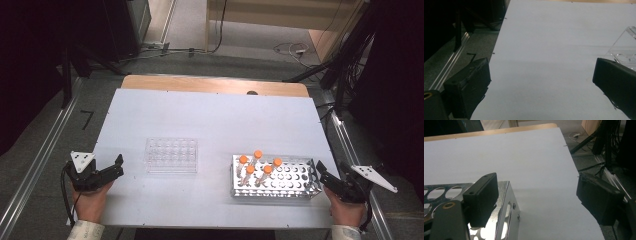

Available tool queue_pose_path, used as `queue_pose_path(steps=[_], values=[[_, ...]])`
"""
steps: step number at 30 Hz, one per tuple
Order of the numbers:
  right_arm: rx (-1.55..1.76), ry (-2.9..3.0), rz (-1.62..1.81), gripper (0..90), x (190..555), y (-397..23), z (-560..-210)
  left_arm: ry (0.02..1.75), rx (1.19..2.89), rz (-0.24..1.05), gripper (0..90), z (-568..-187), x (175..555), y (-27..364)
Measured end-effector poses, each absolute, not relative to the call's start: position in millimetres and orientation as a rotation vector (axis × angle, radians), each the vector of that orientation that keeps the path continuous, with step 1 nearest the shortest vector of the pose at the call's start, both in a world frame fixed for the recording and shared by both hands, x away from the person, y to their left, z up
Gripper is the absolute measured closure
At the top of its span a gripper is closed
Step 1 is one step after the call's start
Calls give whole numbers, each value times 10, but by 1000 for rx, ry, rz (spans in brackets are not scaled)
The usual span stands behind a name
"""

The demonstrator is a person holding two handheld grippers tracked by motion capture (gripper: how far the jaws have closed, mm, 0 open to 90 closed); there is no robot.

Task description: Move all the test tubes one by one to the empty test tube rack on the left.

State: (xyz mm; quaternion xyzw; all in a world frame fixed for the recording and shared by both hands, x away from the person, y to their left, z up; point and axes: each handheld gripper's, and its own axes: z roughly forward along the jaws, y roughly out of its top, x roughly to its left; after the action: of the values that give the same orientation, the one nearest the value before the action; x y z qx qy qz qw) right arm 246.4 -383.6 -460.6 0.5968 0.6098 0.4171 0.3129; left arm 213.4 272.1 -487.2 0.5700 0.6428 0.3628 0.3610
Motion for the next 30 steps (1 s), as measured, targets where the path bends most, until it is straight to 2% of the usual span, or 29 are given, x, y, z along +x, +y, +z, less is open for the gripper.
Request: queue_pose_path(steps=[30], values=[[1438, 1725, 1191, 166, 2284, -3359, -4480, 1655, 1471, 935, 22, -4871, 2117, 2698]])
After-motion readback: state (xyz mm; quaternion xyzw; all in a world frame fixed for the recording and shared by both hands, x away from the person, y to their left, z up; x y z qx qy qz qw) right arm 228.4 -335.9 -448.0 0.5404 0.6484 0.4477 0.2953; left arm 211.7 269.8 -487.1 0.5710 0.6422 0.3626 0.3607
